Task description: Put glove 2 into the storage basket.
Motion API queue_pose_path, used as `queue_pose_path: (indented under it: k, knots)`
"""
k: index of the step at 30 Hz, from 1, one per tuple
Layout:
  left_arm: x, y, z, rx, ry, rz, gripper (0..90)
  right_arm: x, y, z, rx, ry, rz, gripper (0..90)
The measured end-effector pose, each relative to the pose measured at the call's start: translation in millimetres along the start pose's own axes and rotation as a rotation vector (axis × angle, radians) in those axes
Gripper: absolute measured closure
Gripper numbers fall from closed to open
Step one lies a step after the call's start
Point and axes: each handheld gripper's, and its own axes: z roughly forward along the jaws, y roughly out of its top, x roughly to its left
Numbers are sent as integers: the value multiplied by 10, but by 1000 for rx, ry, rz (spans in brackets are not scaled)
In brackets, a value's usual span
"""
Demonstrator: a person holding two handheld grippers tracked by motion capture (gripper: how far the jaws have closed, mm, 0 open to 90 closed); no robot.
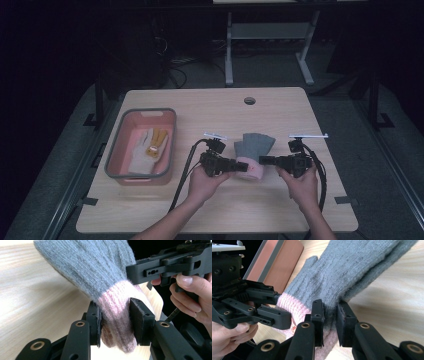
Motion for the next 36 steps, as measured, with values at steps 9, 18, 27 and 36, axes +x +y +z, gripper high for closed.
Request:
queue_pose_path:
  k: [9,18,27,36]
  knots:
    - [17,9,-134,-14,1,-2,634,86,74,51,5,21,-17,777]
    - [86,24,-258,-22,-3,-10,634,159,150,138,13,45,-16,777]
    - [116,45,-424,-47,4,-13,634,303,263,202,22,47,-51,777]
    - [162,72,-581,-68,6,-19,635,423,360,276,27,65,-68,777]
